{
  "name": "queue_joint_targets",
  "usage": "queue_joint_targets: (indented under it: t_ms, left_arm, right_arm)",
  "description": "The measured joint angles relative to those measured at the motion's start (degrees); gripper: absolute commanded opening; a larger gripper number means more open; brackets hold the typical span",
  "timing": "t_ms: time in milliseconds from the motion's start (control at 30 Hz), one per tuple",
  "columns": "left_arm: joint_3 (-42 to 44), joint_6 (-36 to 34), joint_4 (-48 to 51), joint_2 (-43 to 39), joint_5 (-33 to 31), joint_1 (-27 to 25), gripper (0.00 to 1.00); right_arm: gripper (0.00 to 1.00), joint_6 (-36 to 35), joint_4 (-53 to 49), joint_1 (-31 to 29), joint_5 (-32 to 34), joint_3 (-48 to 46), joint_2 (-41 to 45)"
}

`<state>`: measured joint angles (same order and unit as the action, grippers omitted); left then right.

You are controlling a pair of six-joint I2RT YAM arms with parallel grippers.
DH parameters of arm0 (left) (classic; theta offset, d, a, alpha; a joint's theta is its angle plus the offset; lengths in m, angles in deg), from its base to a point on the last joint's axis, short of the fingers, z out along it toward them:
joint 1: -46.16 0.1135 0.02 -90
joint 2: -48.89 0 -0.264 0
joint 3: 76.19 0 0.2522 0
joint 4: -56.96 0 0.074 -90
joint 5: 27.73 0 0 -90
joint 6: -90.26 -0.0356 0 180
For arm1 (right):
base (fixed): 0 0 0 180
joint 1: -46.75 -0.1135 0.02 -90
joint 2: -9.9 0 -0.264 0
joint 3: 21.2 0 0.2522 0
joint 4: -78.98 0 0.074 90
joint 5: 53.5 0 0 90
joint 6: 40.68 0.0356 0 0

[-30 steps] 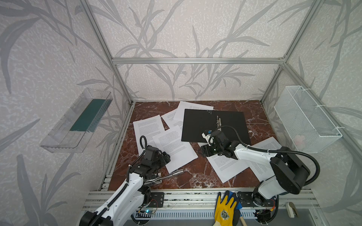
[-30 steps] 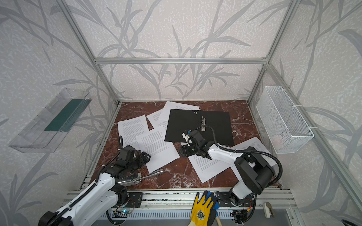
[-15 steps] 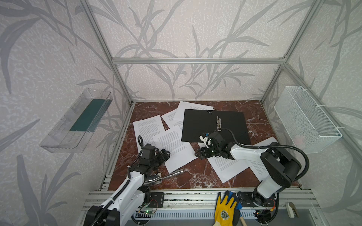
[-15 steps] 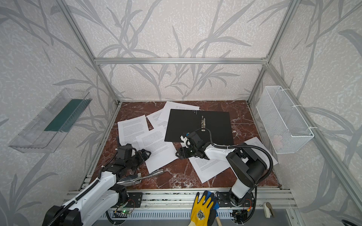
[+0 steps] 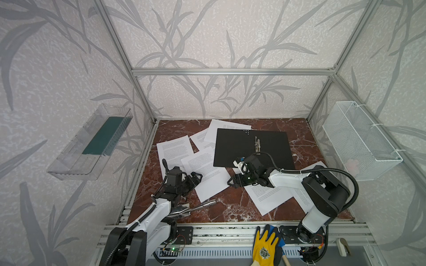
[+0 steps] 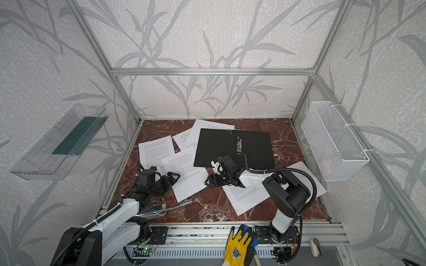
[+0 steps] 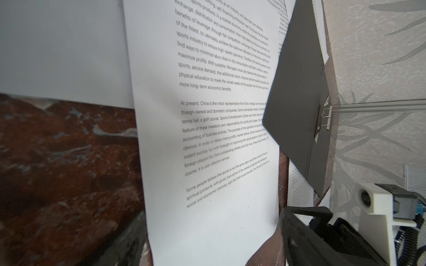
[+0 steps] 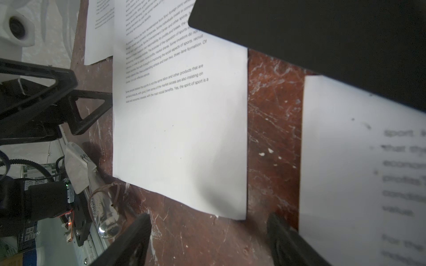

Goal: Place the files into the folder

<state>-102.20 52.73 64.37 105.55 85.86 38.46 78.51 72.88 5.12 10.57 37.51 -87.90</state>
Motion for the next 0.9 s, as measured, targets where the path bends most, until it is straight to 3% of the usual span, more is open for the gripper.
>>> queue_joint_targets:
  t_ms: [600,900]
  left_arm:
    - [1.29,2.10,-7.45,-2.69,3.76,0.00,0.90]
    - [1.27,1.60,-7.54,1.55,3.30,0.00,0.68]
  right_arm:
    - [0.80,1.25,2.56,0.00,-2.12,0.22,-1.29]
    - [0.83,1.18,2.69,0.00,-2.38,0.22,-1.29]
